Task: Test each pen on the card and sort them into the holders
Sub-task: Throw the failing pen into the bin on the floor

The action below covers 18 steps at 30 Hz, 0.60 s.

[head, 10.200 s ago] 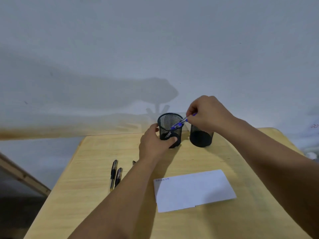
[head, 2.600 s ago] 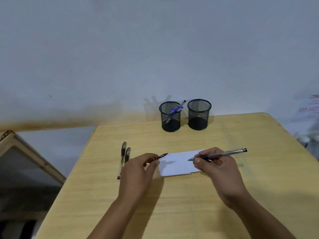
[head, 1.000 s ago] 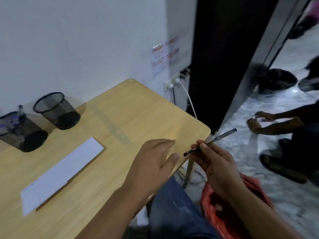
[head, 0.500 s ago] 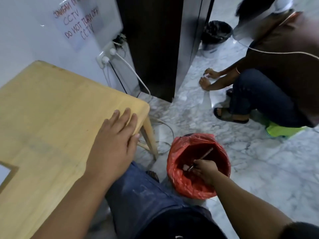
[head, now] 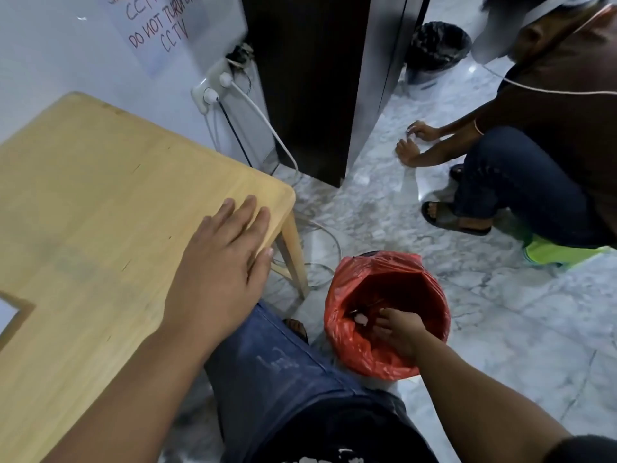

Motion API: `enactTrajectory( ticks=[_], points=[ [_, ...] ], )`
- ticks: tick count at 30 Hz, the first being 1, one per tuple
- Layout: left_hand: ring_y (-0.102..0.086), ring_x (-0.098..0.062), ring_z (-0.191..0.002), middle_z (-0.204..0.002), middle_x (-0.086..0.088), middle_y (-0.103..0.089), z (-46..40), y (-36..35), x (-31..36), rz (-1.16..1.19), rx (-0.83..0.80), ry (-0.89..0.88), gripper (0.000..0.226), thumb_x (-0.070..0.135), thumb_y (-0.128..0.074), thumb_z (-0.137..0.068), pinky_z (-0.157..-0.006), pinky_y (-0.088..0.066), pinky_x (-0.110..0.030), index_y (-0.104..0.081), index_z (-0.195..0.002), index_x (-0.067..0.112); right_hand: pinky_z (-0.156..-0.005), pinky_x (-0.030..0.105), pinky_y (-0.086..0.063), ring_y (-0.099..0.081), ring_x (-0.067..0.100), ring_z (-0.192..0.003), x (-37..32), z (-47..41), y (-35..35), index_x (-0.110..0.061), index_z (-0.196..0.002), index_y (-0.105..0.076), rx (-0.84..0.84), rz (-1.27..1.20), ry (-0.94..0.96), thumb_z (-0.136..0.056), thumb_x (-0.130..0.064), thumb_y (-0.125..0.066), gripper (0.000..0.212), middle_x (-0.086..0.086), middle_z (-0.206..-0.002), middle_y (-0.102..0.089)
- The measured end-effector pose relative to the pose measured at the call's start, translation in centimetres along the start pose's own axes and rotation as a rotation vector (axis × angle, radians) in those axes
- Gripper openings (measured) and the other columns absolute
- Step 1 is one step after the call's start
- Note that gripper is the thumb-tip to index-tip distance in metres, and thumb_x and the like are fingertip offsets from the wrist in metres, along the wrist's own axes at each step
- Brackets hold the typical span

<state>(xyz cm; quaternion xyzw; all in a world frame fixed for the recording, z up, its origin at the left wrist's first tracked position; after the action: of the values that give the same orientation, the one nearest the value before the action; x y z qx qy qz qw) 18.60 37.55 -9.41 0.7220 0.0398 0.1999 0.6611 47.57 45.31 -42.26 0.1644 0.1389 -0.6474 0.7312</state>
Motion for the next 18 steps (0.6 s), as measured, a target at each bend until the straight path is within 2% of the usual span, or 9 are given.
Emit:
enactTrajectory(
  ticks=[2,5,7,10,11,15,18],
  points=[
    [-0.020,-0.022,-0.148,-0.158,0.000,-0.031,0.1,0.1,0.1,0.020,0.005,-0.002,0.057,0.044,-0.034,-0.097,-0.119,-0.019,-0.044,-0.039,-0.149,0.020,-0.057,0.029,-0.054,-0.062,0.024,-0.062,-1.0,1.0,-0.5,0.003,-0.090,-0.063,-0.017,0.035,0.060,-0.092,0.002,-0.057,0.006,0.016,-0.078,-0.061],
    [-0.016,-0.018,-0.149,-0.158,0.001,-0.030,0.2,0.4,0.3,0.104,0.005,-0.002,0.060,0.049,-0.031,-0.096,-0.120,-0.014,-0.041,-0.040,-0.148,0.020,-0.049,0.026,-0.049,-0.055,0.019,-0.054,-4.1,3.9,-2.1,0.001,-0.100,-0.067,-0.051,0.155,0.245,-0.092,0.004,-0.054,0.015,0.015,-0.073,-0.058],
    [-0.015,-0.012,-0.148,-0.157,0.003,-0.033,0.3,1.0,0.1,0.194,0.012,0.028,0.061,0.050,-0.032,-0.095,-0.120,-0.013,-0.037,-0.042,-0.147,0.020,-0.055,0.030,-0.049,-0.056,0.020,-0.059,-7.2,6.7,-3.6,-0.004,-0.095,-0.069,-0.103,0.213,0.392,-0.092,0.002,-0.056,0.015,0.016,-0.074,-0.060],
    [-0.015,-0.005,-0.145,-0.154,0.008,-0.037,1.0,2.7,-1.0,0.266,0.068,0.093,0.058,0.047,-0.039,-0.094,-0.121,-0.015,-0.034,-0.044,-0.145,0.022,-0.076,0.038,-0.061,-0.072,0.022,-0.072,-12.4,11.9,-5.6,-0.014,-0.102,-0.072,-0.141,0.334,0.659,-0.090,-0.012,-0.064,0.014,0.006,-0.081,-0.076],
    [-0.018,-0.005,-0.144,-0.152,0.009,-0.039,1.4,3.6,-1.4,0.282,0.099,0.112,0.057,0.046,-0.041,-0.093,-0.121,-0.016,-0.035,-0.046,-0.144,0.022,-0.078,0.038,-0.061,-0.074,0.021,-0.076,-14.2,14.1,-6.3,-0.018,-0.102,-0.071,-0.148,0.369,0.747,-0.090,-0.015,-0.065,0.014,0.005,-0.086,-0.077],
    [-0.023,-0.003,-0.143,-0.144,0.015,-0.045,3.8,7.0,-4.2,0.319,0.209,0.198,0.053,0.046,-0.043,-0.092,-0.120,-0.022,-0.036,-0.052,-0.140,0.024,-0.073,0.032,-0.060,-0.074,0.011,-0.076,-19.4,23.7,-9.3,-0.027,-0.100,-0.070,-0.133,0.489,1.074,-0.091,-0.022,-0.067,0.010,-0.003,-0.086,-0.075],
    [-0.025,0.002,-0.141,-0.141,0.022,-0.044,6.8,9.4,-6.9,0.359,0.312,0.292,0.046,0.045,-0.049,-0.095,-0.117,-0.028,-0.032,-0.054,-0.137,0.028,-0.072,0.030,-0.059,-0.073,0.009,-0.076,-20.1,29.5,-13.4,-0.031,-0.098,-0.070,-0.224,0.532,1.214,-0.090,-0.023,-0.068,0.011,-0.006,-0.081,-0.074]
  ],
)
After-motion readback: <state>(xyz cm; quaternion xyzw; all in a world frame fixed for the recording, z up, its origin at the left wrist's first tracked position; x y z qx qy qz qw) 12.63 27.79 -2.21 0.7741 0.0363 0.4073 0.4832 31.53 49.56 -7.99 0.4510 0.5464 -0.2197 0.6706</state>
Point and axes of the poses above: each hand's wrist, its own z-axis away from the middle knuckle, its own y-axis out of the back of the hand, x = y × z, the point moved 10 cm from there along -z, towards the middle knuckle
